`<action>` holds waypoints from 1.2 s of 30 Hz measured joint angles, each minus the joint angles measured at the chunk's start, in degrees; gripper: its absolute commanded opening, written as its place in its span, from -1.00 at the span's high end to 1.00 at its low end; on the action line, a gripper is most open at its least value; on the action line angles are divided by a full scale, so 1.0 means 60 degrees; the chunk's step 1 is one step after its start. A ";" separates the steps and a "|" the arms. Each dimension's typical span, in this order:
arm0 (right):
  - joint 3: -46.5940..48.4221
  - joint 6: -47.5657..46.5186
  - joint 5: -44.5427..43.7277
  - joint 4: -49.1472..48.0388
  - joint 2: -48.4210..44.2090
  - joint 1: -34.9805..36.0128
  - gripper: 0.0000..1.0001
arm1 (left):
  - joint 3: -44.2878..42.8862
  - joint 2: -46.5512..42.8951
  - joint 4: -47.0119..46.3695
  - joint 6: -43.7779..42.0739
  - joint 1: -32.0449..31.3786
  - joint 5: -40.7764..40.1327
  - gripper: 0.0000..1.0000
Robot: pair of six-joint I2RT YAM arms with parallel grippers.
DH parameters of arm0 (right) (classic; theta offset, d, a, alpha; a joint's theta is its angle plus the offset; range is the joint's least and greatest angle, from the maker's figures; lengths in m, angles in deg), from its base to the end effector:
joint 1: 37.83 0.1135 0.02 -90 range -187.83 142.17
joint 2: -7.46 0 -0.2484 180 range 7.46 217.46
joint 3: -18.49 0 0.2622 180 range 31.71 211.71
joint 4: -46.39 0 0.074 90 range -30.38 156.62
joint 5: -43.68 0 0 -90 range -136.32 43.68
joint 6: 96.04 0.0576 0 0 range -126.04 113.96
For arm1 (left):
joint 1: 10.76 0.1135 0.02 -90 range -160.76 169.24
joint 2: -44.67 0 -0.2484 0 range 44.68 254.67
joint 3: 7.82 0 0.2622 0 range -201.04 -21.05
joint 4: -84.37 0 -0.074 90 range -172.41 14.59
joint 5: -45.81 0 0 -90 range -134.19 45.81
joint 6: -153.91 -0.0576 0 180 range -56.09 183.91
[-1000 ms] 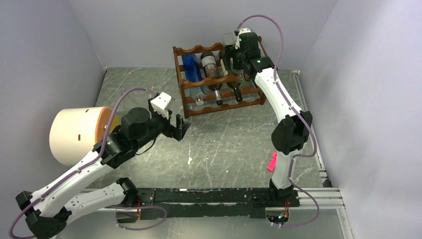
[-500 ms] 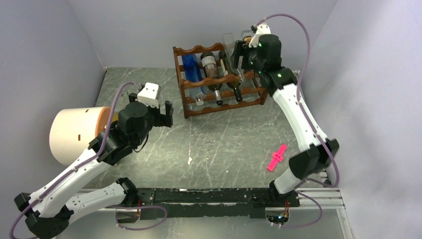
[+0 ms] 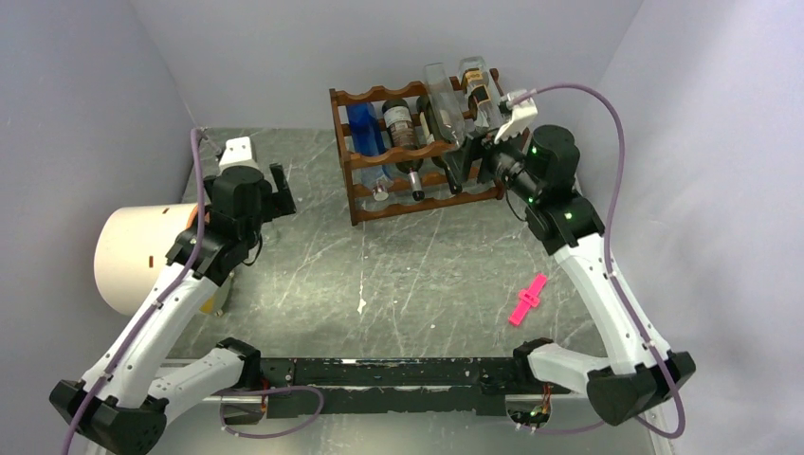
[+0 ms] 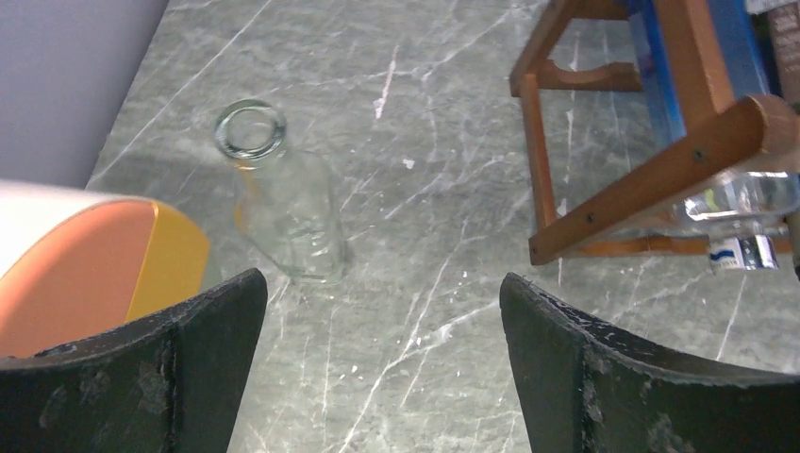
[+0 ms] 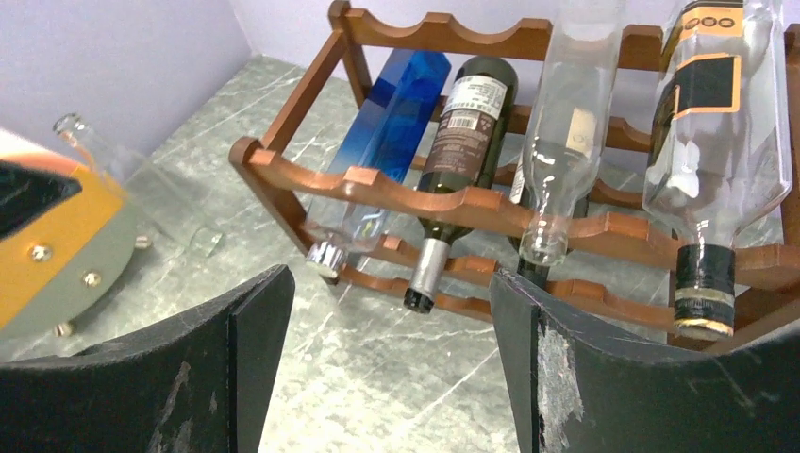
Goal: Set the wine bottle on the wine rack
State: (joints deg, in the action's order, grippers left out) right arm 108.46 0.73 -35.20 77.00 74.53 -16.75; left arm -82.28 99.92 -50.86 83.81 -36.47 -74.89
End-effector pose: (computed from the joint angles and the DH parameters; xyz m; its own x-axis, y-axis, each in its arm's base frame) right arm 0.2704 0.1161 0.4268 -0.1869 0.0519 -0.9810 -0.5128 0.8466 0.1425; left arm 0.2267 -0.0765 0.3506 -0.3512 -0.1557 -0.9232 -0.1718 0.9801 -0.0999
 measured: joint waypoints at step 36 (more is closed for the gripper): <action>-0.3373 0.1384 0.2514 -0.2444 -0.2524 0.0000 -0.36 | -0.0630 0.2535 -0.1027 -0.0652 0.3373 0.1840 0.25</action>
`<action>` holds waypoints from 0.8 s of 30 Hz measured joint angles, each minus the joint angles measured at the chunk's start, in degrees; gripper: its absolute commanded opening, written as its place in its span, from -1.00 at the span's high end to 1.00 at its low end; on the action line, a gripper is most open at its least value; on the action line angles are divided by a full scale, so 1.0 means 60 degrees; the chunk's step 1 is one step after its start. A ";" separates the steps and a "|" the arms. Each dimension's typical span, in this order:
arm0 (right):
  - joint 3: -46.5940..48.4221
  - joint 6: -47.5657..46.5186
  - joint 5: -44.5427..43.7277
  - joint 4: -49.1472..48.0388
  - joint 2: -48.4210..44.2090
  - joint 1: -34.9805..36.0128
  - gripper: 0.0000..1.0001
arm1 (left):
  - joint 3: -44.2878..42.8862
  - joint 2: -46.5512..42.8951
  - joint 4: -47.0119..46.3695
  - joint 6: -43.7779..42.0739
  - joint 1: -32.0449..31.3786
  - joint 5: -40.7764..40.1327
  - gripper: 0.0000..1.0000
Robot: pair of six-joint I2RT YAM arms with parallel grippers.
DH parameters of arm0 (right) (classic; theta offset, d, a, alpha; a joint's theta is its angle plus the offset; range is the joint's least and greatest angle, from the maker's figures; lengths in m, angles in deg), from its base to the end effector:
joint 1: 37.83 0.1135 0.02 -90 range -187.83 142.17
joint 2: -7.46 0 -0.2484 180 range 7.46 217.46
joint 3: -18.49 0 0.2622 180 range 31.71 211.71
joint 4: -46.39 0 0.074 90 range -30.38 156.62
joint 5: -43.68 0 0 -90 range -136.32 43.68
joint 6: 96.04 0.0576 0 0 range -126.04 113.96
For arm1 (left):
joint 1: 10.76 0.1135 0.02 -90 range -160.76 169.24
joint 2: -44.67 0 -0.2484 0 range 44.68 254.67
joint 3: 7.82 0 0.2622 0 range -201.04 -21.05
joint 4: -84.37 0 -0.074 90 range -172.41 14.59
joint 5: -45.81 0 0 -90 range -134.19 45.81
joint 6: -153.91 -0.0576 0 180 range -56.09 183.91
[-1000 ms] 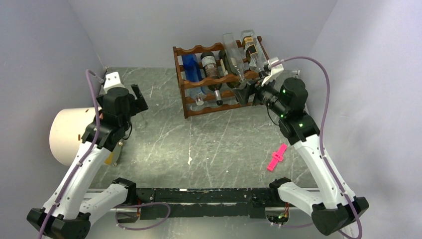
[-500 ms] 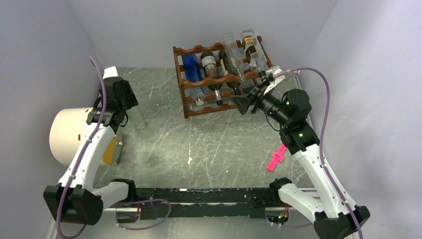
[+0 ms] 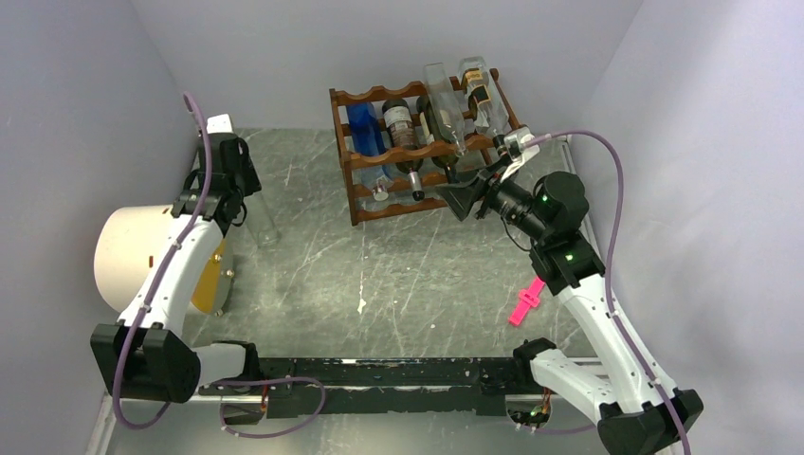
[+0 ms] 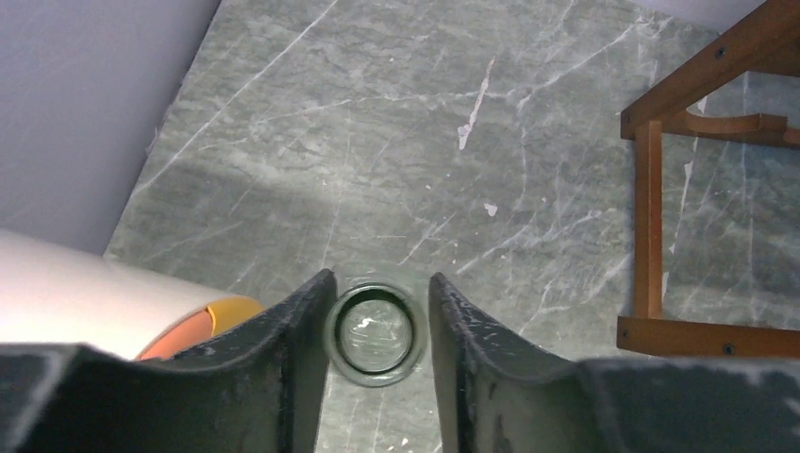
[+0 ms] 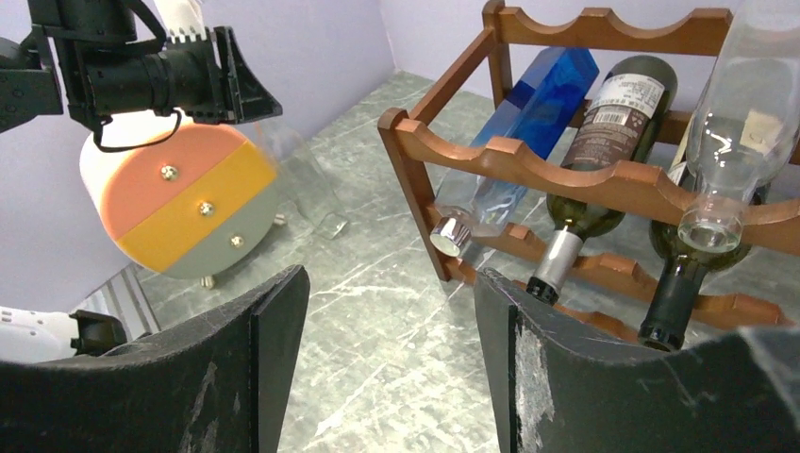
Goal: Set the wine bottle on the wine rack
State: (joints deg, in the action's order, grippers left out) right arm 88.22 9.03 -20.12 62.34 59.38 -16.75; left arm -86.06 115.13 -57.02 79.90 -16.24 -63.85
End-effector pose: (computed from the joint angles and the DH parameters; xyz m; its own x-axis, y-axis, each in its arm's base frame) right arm 0.2167 0.1108 0.3933 -0.1617 0.1877 -0.9688 -0.7171 0.6521 0.2460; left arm 0.3073 -0.0100 0.3174 -0.4360 -0.2188 -0.8730 -0.3305 0.9411 -0.0708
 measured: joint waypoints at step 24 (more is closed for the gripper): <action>-0.0310 0.0280 0.0423 -0.0714 0.1071 0.0306 -0.75 | -0.0987 -0.1348 0.1158 -0.1526 -0.0441 0.4765 0.86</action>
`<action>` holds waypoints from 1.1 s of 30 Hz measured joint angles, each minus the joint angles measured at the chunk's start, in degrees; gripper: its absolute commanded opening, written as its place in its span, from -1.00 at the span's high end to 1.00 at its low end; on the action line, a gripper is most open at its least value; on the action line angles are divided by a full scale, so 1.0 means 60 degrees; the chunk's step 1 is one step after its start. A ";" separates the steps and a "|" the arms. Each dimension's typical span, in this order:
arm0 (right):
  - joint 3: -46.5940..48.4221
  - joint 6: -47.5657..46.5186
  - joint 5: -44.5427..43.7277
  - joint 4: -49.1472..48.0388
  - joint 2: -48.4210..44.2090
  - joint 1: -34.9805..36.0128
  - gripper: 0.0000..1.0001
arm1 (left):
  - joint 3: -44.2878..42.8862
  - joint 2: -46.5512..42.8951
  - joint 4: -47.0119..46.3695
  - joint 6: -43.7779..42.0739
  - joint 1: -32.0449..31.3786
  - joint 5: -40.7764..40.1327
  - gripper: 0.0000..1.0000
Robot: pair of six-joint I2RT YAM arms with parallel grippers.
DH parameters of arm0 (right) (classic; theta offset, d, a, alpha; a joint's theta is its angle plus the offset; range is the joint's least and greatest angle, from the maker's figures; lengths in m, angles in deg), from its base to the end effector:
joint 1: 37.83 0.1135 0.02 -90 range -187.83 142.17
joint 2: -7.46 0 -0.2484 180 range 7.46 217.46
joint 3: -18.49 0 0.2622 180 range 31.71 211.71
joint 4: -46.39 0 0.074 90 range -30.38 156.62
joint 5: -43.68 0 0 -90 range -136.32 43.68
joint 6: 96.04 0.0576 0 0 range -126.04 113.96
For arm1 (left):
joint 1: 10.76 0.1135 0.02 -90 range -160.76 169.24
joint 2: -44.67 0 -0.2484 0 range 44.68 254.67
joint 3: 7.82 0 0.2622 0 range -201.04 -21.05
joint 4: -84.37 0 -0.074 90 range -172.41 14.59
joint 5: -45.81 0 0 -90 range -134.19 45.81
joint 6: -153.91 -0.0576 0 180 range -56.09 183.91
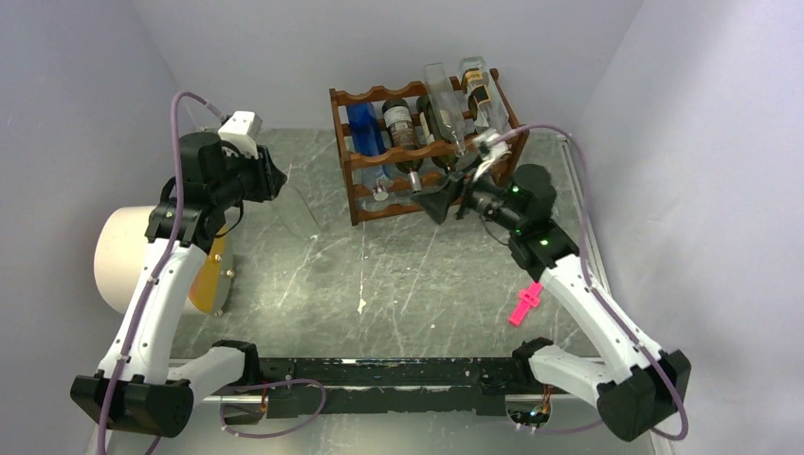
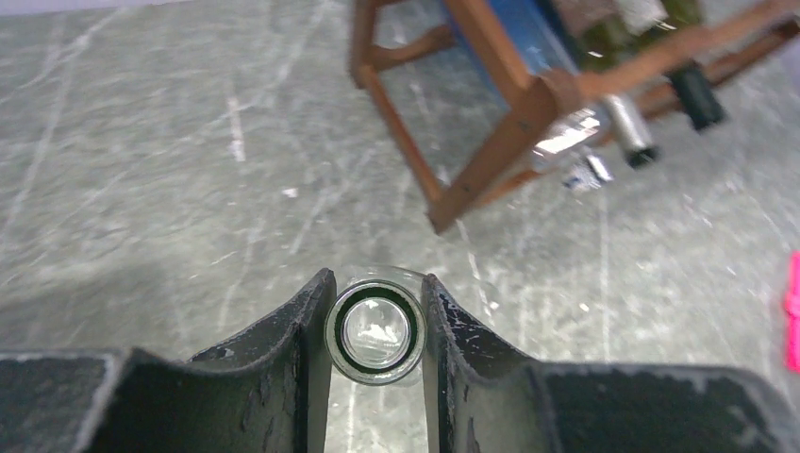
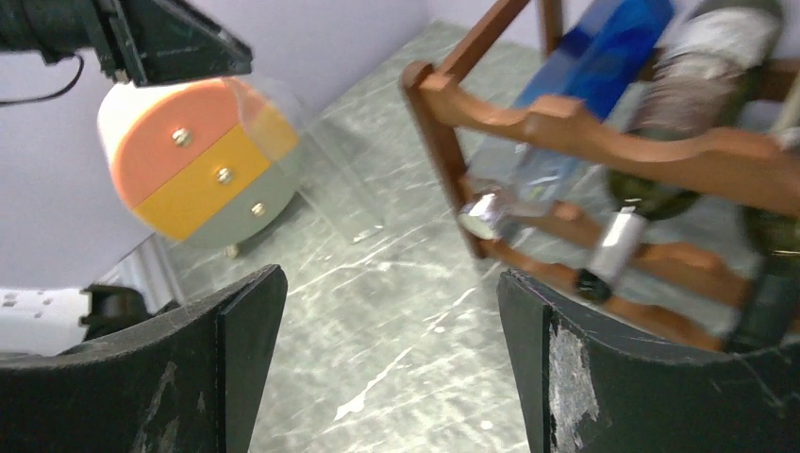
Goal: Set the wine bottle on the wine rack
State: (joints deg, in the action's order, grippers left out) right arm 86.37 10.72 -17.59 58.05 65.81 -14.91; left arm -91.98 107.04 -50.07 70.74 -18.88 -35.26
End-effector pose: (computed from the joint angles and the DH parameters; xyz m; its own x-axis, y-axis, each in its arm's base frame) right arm 0.2404 0.1317 0.3637 -0.2588 0.1651 -0.9517 -0.7408 0.5984 0.3053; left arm 0.2641 -0.0467 0.3781 -0.4295 -0.0574 -0.9012 0.2307 0.9579 -0.1710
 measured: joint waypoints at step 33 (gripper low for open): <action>0.2324 -0.1978 -0.7133 -0.1665 0.5708 0.6918 -0.55 | 0.0157 -0.0379 0.0634 -0.0382 -0.0495 0.4459 0.86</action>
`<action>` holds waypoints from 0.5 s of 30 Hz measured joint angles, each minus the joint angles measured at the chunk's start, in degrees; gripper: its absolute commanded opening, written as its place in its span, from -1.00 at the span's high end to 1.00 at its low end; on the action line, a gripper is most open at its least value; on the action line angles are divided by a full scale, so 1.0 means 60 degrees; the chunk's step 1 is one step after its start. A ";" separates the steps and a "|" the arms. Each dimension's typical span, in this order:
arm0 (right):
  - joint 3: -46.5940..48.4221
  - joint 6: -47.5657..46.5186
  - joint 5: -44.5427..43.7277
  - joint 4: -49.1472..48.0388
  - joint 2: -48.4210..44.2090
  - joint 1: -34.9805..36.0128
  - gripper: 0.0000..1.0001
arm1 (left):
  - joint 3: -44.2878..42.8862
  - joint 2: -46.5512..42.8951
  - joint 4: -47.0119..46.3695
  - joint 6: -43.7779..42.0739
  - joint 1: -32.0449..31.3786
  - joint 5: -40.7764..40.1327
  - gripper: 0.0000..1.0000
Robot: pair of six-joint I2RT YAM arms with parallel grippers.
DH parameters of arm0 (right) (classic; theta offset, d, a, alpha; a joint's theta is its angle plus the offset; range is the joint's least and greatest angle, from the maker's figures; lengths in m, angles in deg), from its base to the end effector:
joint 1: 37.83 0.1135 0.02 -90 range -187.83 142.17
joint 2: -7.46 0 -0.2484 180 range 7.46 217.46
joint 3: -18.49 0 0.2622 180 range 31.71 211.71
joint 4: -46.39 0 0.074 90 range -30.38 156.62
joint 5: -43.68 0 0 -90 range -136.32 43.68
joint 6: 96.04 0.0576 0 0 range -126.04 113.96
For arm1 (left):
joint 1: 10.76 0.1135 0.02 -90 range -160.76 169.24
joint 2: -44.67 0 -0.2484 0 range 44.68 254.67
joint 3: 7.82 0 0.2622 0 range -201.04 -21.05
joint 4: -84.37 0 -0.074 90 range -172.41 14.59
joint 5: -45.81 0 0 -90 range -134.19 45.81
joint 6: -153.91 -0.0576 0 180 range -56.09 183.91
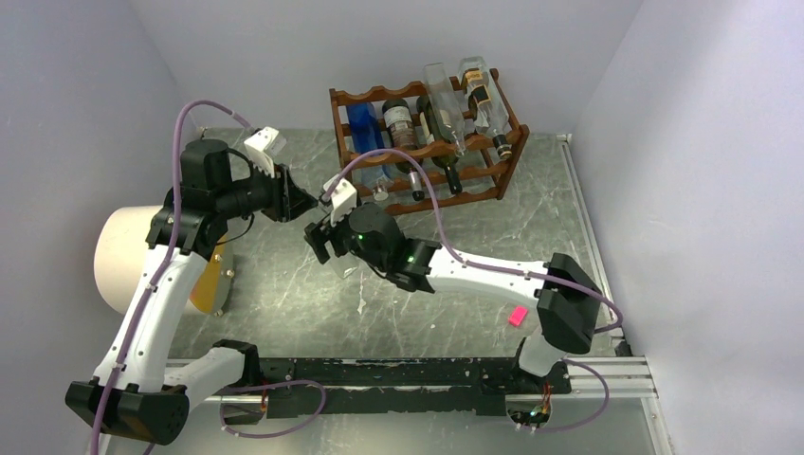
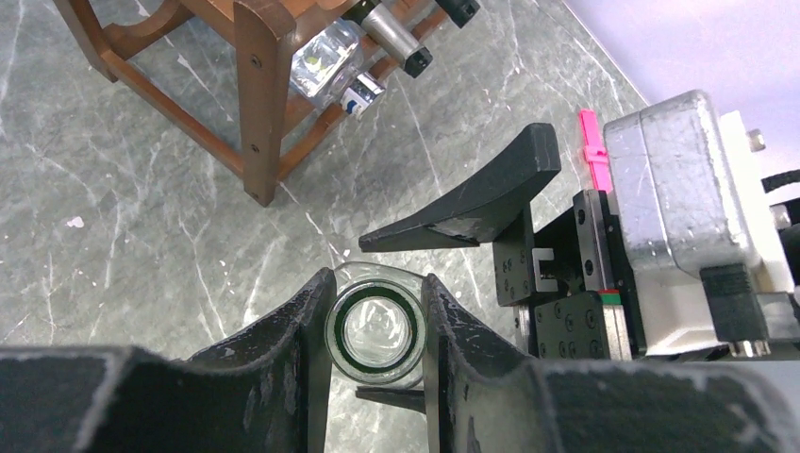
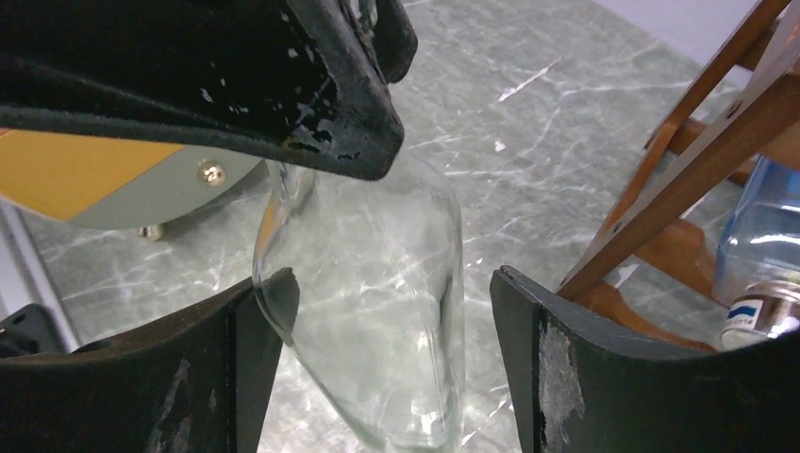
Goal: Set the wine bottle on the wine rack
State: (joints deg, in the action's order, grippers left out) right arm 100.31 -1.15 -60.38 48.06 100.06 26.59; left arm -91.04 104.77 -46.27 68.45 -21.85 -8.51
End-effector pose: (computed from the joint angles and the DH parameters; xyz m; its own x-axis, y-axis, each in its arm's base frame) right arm 0.1921 0.3689 0.2846 -0.1586 -0.1398 -0.9774 -0.7618 0.6471 0.0311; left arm 0.2346 -0.0802 0.3784 -0.4855 0.0296 -0.8737 0.6332 0.7010 -0.3281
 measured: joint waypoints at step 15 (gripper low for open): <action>-0.1027 -0.1151 0.0470 -0.1526 -0.0087 0.0069 0.92 | -0.0004 -0.0109 -0.0342 0.0532 -0.0011 0.0113 -0.61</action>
State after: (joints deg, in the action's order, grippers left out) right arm 94.15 -8.06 -57.56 38.91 99.53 27.01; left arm -91.06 104.11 -48.32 71.64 -21.92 -7.83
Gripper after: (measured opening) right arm 0.624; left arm 0.729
